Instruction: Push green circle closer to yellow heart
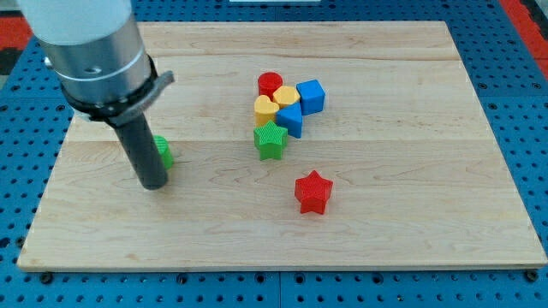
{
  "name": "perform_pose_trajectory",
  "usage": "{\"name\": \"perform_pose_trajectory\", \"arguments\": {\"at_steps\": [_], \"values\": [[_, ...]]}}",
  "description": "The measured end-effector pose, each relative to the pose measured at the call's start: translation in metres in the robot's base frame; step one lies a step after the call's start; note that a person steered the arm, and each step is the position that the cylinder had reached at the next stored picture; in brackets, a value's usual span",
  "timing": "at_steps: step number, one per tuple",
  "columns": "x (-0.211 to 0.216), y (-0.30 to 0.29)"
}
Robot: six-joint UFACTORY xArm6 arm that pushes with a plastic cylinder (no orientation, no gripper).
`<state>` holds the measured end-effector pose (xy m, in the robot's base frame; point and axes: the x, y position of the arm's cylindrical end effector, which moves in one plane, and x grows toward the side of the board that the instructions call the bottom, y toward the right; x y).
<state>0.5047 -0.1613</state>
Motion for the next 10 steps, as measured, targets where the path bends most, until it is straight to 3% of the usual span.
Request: {"name": "perform_pose_trajectory", "arguments": {"at_steps": [2,3,5,7,10], "values": [[-0.019,-0.02],[-0.023,-0.062],[-0.06,0.066],[-0.06,0.055],[-0.062,0.105]]}}
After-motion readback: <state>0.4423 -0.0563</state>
